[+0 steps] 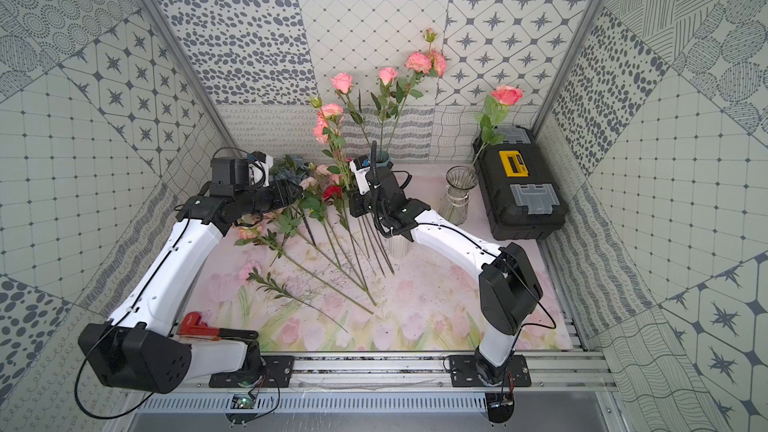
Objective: Place the pink flowers into the vase
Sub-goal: Place the flower in the vase.
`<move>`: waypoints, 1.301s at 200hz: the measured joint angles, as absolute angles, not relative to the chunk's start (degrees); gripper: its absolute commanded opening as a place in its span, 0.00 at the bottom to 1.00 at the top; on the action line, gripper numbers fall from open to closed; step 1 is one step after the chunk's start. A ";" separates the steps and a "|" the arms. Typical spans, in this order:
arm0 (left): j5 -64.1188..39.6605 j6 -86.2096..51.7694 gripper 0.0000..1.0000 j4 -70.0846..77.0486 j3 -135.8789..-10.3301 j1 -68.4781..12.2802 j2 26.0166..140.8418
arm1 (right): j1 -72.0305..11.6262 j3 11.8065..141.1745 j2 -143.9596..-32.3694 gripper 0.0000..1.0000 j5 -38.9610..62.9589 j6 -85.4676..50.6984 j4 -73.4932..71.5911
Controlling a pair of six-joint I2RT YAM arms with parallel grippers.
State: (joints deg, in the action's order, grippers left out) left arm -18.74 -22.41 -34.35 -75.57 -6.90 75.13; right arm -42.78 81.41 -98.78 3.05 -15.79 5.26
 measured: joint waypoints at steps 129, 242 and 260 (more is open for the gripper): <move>-18.28 -22.15 0.62 -34.96 -73.80 -4.12 76.75 | -42.78 76.01 -98.56 0.00 -3.38 -13.17 -15.53; -18.24 -22.20 0.61 -34.98 -73.47 -4.03 77.08 | -41.32 80.14 -98.56 0.00 -7.64 -10.00 -19.14; -17.96 -22.20 0.61 -34.98 -73.32 -4.03 76.99 | -40.25 81.10 -98.56 0.00 -7.73 -10.00 -19.51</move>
